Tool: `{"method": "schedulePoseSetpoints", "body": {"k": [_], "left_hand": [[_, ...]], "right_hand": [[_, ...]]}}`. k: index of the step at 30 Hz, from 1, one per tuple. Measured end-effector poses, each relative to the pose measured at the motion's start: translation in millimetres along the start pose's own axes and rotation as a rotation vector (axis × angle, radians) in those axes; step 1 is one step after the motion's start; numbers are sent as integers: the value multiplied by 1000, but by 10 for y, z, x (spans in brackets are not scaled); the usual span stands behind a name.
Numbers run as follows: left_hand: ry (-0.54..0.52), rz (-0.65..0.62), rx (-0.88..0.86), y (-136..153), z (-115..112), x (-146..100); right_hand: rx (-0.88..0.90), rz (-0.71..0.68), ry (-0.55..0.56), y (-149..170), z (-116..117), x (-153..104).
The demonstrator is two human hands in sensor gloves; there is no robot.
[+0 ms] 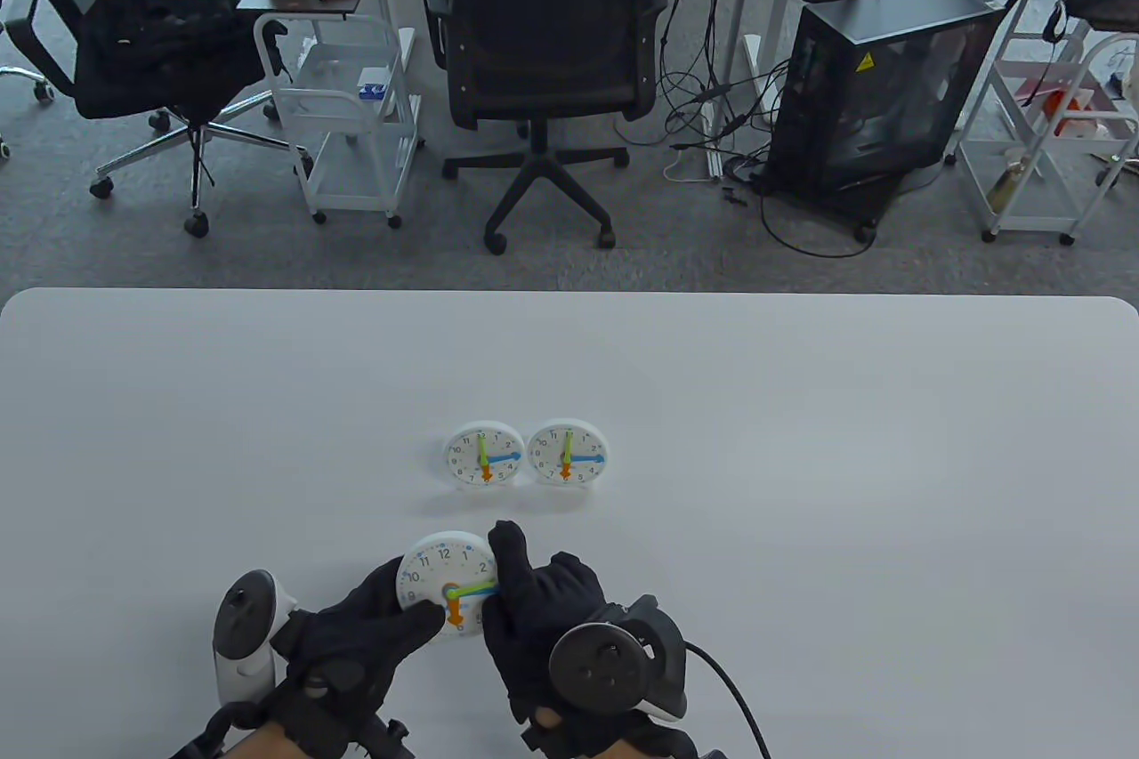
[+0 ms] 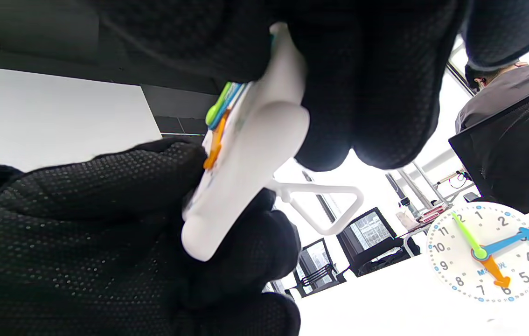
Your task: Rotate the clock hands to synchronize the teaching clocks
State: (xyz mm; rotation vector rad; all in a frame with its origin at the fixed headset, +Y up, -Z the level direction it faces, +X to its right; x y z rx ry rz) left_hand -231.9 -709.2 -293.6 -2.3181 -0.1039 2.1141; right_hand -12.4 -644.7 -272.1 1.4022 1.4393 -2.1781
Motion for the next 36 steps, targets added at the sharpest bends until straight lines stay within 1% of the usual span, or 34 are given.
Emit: {"method": "schedulePoseSetpoints", "body": {"k": [12,19,22,36], "left_hand": [[10,-4,4,2,-4,7],[-2,-10,11,-1,8,11],[-5,-12,11,-8,10,11],[14,-30,37,-8,-16,4]], "right_hand": [[2,-5,34,4,-32,-10],[43,-3,3,20,-18,-10],[44,-4,10,19,-19,-11],[67,22,79,58,-83,-37]]}}
Point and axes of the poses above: the tracker on the back of each hand, its own y axis roughly to the little-finger side, its own x axis roughly from the wrist to the fingertips, z = x × y, the point moved 3 cm from there along x, roughly from the wrist to the fingertips, and after that the axes turned 13 degrees about -y, right-handed, at the moved point
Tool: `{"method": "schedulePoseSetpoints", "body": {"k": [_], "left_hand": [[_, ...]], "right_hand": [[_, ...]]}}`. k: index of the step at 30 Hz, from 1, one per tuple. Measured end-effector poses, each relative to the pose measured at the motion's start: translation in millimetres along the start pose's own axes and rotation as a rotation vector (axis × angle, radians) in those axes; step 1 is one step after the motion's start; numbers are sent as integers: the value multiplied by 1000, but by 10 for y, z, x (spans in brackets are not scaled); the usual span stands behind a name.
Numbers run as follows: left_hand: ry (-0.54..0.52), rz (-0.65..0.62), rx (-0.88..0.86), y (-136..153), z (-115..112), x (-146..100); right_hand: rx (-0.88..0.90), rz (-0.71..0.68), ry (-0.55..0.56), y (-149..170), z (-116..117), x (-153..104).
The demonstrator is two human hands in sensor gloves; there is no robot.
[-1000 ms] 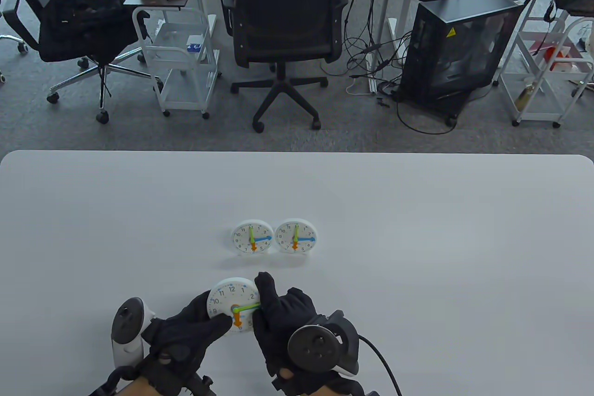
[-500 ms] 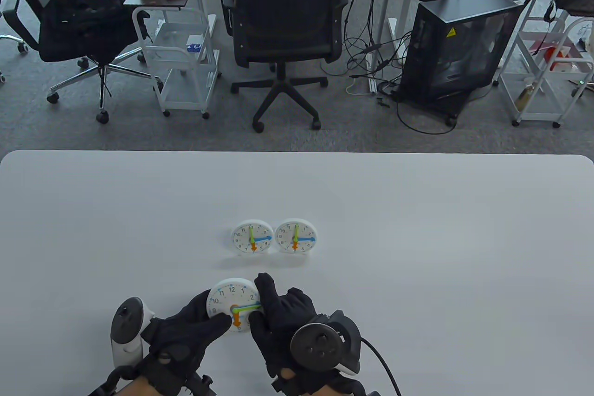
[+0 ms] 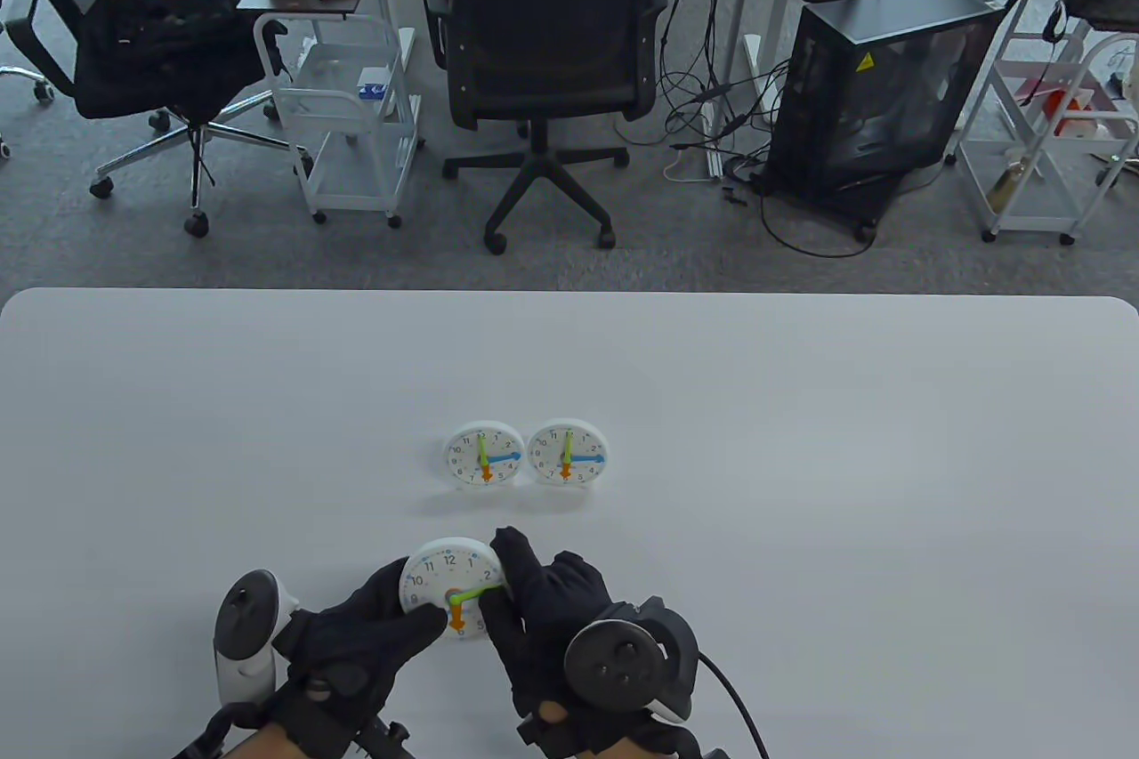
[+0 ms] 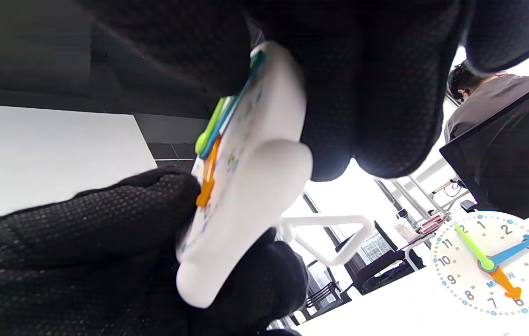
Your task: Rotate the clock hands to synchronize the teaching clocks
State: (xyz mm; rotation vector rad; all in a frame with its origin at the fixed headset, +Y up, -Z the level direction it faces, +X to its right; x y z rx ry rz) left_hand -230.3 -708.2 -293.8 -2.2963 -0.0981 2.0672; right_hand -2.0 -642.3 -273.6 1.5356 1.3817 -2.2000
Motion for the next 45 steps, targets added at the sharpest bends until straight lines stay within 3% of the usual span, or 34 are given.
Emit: {"method": "schedulePoseSetpoints", "body": {"k": [45], "left_hand": [[8,-201,247,-122,-49,-45]], "right_hand": [[52,66,-1,67,-6,-6]]}}
Point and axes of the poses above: the tracker on the back of each hand, its own y axis roughly to the little-finger side, its own x axis roughly from the wrist to the fingertips, z = x × y, the point moved 3 cm from there along x, roughly from the wrist to the fingertips, and after that the axes turned 13 degrees about -y, right-handed, at the moved point
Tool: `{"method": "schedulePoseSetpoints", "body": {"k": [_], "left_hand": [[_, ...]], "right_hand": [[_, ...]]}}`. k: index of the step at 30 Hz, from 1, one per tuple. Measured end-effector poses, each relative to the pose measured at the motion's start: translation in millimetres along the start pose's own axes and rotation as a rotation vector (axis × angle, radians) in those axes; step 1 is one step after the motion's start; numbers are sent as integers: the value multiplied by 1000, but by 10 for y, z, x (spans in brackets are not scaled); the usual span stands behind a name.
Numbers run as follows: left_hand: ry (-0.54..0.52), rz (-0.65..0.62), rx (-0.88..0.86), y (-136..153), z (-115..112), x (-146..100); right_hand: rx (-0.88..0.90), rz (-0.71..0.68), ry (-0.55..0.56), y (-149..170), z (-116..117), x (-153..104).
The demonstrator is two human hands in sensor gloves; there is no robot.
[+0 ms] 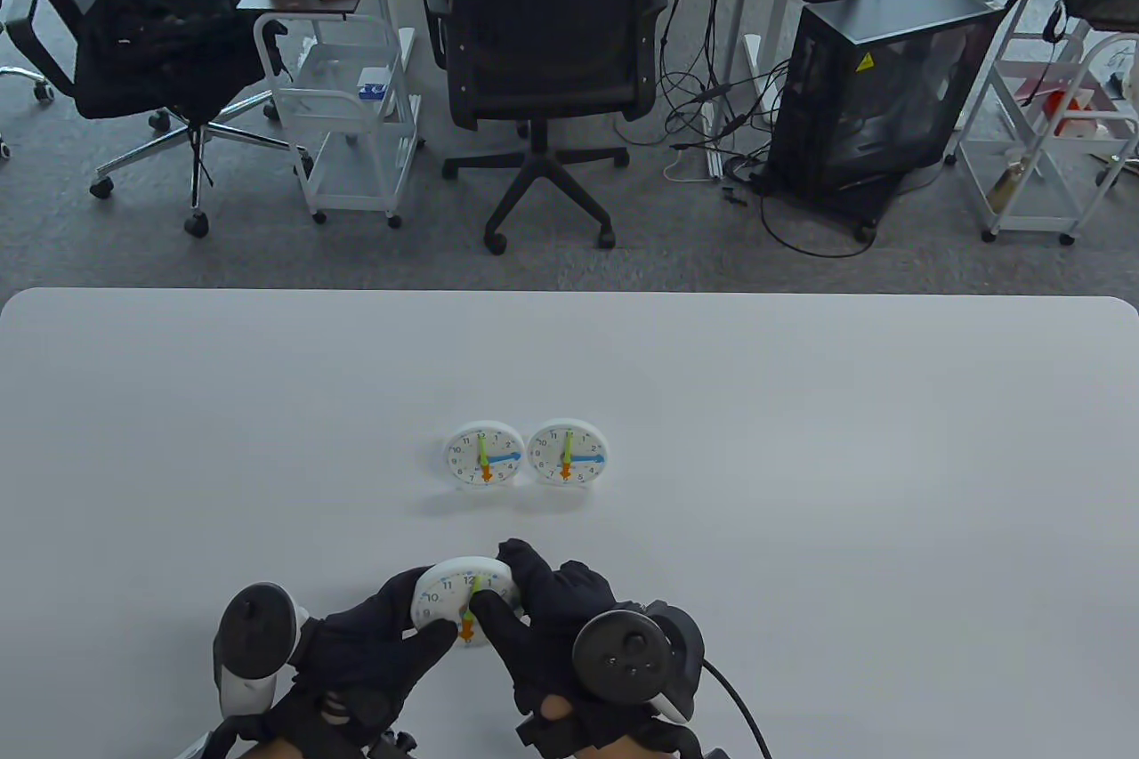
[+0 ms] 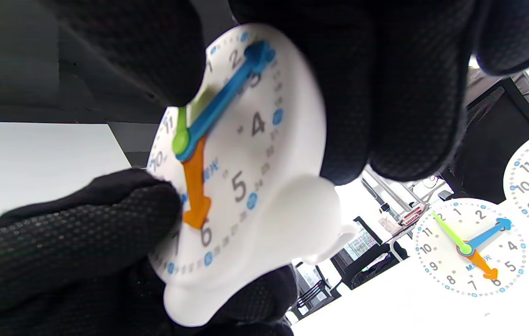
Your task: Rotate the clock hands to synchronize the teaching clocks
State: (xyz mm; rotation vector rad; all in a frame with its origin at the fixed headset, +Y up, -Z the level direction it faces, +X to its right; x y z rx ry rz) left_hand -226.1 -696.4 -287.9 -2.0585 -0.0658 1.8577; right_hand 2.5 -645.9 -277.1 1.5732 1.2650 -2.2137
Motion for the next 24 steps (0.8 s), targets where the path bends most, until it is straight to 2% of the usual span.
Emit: {"method": "schedulePoseSetpoints", "body": {"k": [13,17,21,24], "left_hand": [[0,-13,7,-7,8,-4],[-11,19,-33,31,46,27],[39,28,-46,74,71,92],[86,39,-16,101,55,111]], "right_hand": [[5,11,-9,12,-7,-3],[75,-3,-42,10,-55,0],[181,-11,-75,77,-128,25],[197,-23,-135,127,-141,50]]}}
Point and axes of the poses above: the tracker on the back of each hand, its own y axis roughly to the little-finger side, its own x axis roughly from the wrist to the fingertips, z = x × y, the point moved 3 cm from there along x, roughly from the wrist to the fingertips, and after that the axes turned 13 degrees about -y, right-handed, at the moved point
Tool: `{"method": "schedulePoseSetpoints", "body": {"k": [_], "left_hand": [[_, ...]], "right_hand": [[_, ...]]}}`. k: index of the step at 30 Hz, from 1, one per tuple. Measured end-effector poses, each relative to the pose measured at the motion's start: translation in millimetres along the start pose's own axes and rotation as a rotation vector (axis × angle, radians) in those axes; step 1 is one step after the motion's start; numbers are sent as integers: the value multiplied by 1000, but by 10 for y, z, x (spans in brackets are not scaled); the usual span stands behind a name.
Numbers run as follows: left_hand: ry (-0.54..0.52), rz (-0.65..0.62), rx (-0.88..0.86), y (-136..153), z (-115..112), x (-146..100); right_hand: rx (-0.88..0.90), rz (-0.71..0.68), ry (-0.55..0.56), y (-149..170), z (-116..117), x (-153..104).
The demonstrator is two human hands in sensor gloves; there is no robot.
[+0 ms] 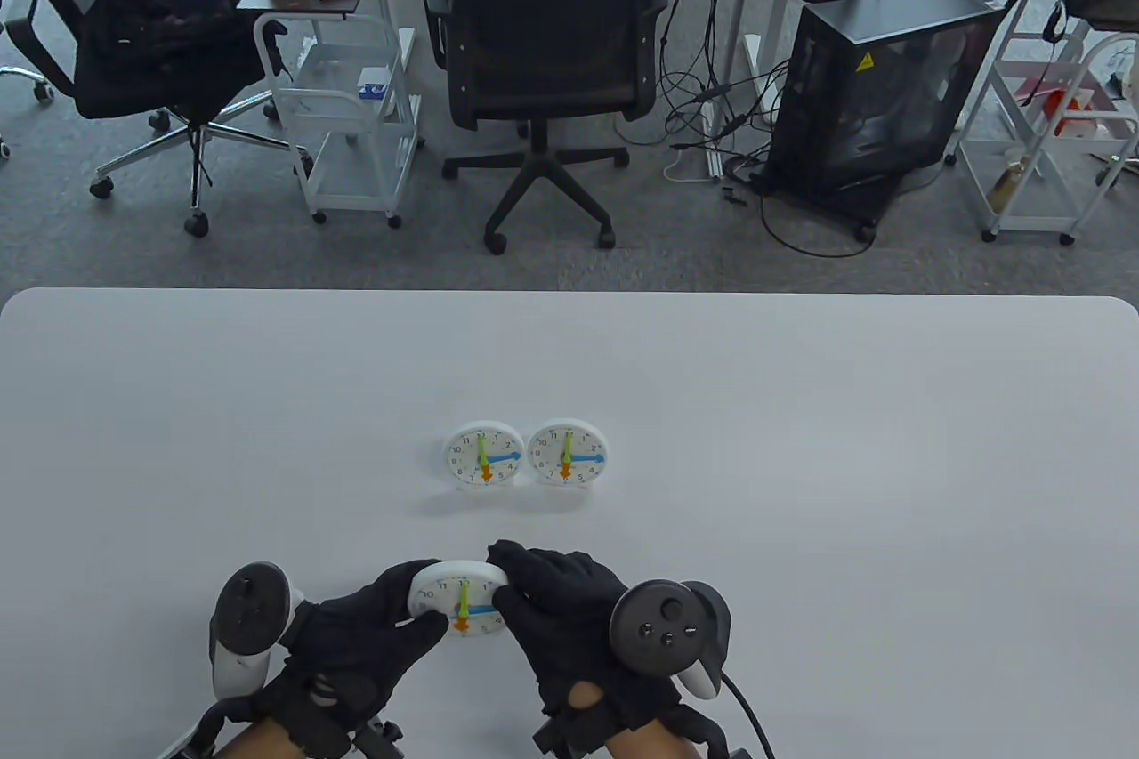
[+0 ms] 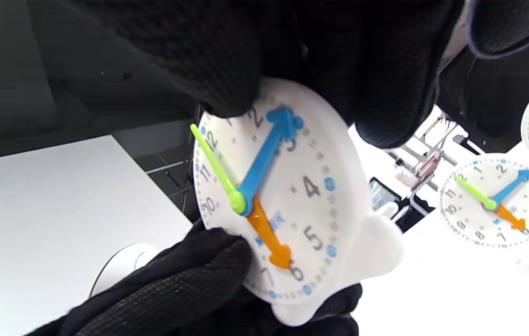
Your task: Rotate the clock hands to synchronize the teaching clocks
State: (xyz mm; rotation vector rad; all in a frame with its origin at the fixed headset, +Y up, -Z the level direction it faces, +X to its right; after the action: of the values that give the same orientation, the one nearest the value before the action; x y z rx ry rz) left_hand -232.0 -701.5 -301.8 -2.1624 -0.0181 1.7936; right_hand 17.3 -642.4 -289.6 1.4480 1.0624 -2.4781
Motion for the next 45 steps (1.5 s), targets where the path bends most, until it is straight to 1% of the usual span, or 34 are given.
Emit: {"method": "schedulePoseSetpoints", "body": {"k": [2,5,9,13,18,20,22,26,28,31,35,36,37,42,45], "left_hand": [[16,-1,23,11,-10,13],[52,23,98,70,-4,21],[17,41,118,143,67,57],[-5,67,118,196,140,85],[-14,72,134,200,168,102],[-10,72,126,194,163,103],[-4,68,120,183,150,100],[10,59,133,159,113,94],[14,60,137,160,104,94],[16,62,131,165,99,93],[12,46,136,148,98,98],[11,42,132,144,100,98],[6,37,127,136,104,97],[0,7,130,109,96,97],[6,-1,138,94,82,88]], "right_hand": [[-9,2,-9,39,-5,11],[-83,58,-11,159,-33,16],[-141,156,27,391,-149,-7],[-156,301,100,759,-382,-83],[-132,515,227,1260,-779,-242],[-130,557,269,1426,-899,-284],[-116,604,291,1580,-960,-307],[-38,634,283,1858,-945,-244],[-13,644,284,1939,-931,-192],[-26,656,306,2009,-944,-100],[-27,683,261,2085,-934,5],[-34,681,266,2098,-936,26],[-44,685,277,2109,-943,42],[-34,710,264,2164,-921,67],[-85,718,277,2145,-915,65]]}}
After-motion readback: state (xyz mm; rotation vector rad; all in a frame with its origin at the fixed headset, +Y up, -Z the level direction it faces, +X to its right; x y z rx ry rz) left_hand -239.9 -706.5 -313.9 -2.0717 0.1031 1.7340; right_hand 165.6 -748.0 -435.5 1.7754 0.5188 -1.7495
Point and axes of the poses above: the tracker on the back of each hand, its own y axis roughly to the little-finger side, its own x axis roughly from the wrist to the fingertips, z = x × y, the point moved 3 cm from there along x, roughly from the wrist to the fingertips, and after that the axes turned 13 degrees about -y, right-handed, at the moved point
